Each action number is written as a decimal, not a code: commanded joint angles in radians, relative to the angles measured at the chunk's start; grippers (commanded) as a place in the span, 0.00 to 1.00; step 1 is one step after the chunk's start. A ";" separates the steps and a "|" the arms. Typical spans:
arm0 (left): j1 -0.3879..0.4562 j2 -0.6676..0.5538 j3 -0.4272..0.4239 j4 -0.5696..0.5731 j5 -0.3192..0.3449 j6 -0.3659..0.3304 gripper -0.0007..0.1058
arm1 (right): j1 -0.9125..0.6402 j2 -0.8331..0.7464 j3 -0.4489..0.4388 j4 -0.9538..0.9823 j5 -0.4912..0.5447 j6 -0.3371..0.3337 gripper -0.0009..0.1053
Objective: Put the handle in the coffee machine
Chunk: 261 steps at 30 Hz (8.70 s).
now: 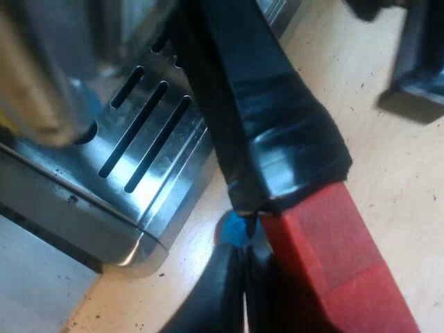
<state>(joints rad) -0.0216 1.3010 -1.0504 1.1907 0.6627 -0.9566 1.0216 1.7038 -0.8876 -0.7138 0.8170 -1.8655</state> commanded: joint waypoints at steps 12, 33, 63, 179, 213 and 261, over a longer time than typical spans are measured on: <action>-0.025 -0.017 0.000 0.011 0.066 -0.011 0.01 | -0.002 -0.308 0.089 0.388 -0.162 0.127 0.60; -0.030 -0.079 0.000 0.023 0.047 -0.120 0.01 | 0.089 -0.666 0.089 0.750 -0.533 0.215 0.78; -0.347 -0.097 0.072 -0.143 0.046 -0.191 0.01 | 0.088 -0.683 0.027 0.870 -0.634 0.189 0.78; 0.130 -1.326 0.216 -0.044 -0.531 -0.590 0.81 | -1.007 -1.602 0.020 1.740 -0.780 0.055 0.60; 0.083 -1.454 0.432 -0.119 -0.521 -0.707 0.81 | -1.007 -1.756 0.206 1.636 -0.879 0.044 0.60; 0.000 -1.454 0.515 -0.130 -0.527 -0.668 0.81 | -1.007 -1.754 0.365 1.734 -0.908 0.045 0.60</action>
<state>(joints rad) -0.0161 -0.0123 -0.5365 1.0737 0.1418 -1.6233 0.0206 -0.0066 -0.5188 1.0209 -0.0853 -1.8122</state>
